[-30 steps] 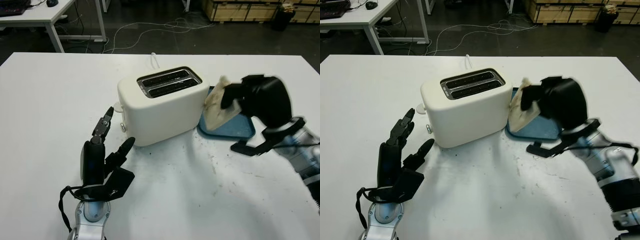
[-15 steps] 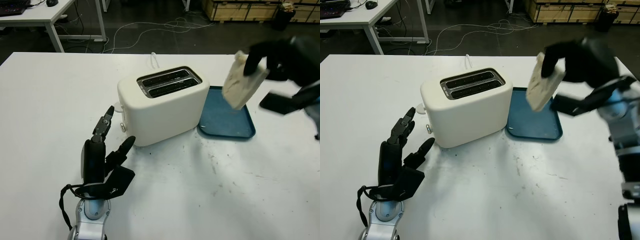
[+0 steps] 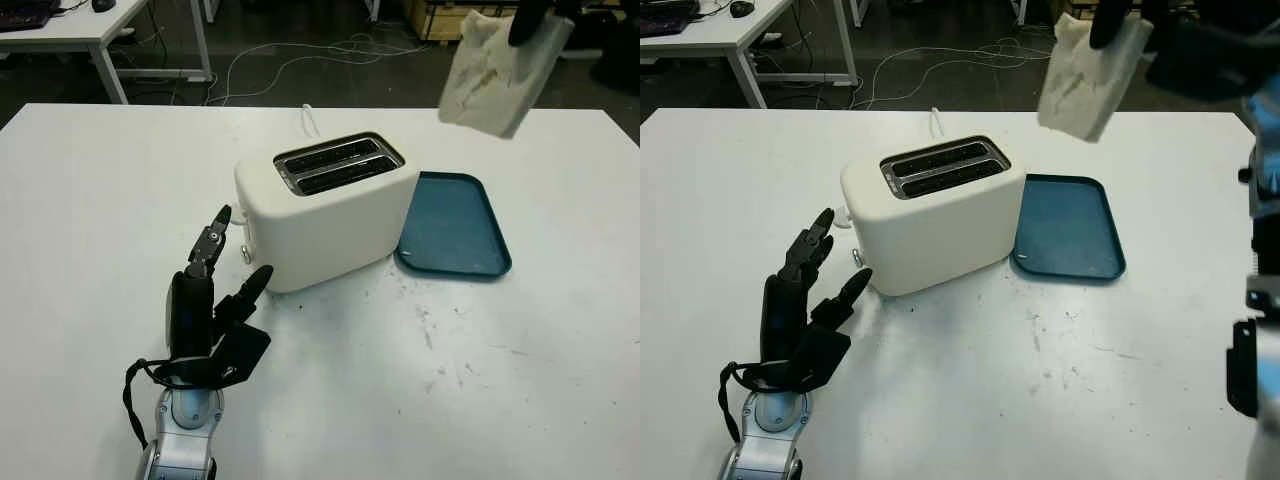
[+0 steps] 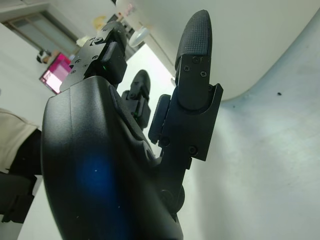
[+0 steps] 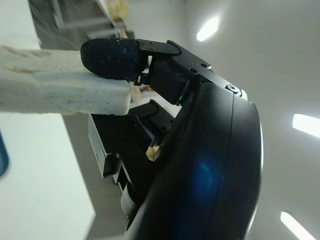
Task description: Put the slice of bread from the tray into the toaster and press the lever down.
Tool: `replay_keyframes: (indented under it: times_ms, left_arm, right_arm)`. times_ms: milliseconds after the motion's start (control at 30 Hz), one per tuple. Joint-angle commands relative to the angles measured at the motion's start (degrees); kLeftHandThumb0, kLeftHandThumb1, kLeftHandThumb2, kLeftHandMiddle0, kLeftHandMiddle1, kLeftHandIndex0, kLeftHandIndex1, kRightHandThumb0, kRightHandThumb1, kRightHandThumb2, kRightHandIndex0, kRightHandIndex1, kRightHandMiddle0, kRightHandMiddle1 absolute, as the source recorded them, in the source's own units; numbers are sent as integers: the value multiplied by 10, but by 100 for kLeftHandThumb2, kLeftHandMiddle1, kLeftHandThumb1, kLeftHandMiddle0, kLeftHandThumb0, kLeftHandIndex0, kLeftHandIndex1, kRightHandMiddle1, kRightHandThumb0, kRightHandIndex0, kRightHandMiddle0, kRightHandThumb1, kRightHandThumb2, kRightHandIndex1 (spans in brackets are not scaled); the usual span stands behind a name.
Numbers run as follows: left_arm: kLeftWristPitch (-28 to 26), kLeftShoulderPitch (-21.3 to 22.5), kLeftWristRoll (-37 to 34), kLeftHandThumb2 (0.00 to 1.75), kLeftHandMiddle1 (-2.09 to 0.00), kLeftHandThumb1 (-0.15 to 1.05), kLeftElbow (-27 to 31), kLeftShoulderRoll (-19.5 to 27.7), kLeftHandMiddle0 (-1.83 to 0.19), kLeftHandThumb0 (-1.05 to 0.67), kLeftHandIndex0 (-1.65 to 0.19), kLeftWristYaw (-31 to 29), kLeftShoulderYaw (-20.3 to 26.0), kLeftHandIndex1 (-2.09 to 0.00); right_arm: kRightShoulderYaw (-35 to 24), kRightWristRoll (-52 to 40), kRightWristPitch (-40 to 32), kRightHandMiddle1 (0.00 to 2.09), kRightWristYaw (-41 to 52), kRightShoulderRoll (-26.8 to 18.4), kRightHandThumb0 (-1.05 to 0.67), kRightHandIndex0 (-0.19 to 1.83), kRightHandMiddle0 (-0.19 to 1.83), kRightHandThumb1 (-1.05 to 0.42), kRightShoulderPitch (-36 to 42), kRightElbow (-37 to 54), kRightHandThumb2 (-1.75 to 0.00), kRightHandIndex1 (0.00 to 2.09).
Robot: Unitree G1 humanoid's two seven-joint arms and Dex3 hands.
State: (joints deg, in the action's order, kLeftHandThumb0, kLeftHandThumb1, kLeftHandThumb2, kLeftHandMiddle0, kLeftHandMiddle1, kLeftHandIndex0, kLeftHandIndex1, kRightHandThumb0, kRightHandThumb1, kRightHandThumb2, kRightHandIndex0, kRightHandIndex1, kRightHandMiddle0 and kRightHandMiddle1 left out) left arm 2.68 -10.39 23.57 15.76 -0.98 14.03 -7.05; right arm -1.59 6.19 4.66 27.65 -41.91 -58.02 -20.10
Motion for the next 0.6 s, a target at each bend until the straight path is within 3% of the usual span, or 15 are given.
replay_keyframes:
  times_ms: [0, 200, 433, 567]
  left_arm:
    - [12, 6, -3, 22, -1, 92, -7, -1, -44, -64, -33, 4, 0, 0]
    - [13, 5, -1, 22, -1, 92, -8, 1, -44, -64, -33, 6, 0, 0]
    - [14, 5, -1, 24, 0, 92, -11, 6, -43, -65, -32, 3, 4, 0]
    - [15, 6, 1, 23, -1, 92, -13, 4, -44, -66, -33, 8, 2, -1]
  right_arm:
    - [-2, -21, -76, 145, 16, 16, 21, 107, 107, -82, -12, 23, -1, 169]
    - [-1, -58, -286, 171, 33, 50, 22, 104, 90, -92, -11, 93, -13, 174]
    - [29, -39, -383, 174, 7, 80, 24, 102, 81, -92, 14, 163, -31, 175]
    - [35, -58, -363, 174, 23, 95, 35, 104, 78, -92, 29, 161, -46, 175]
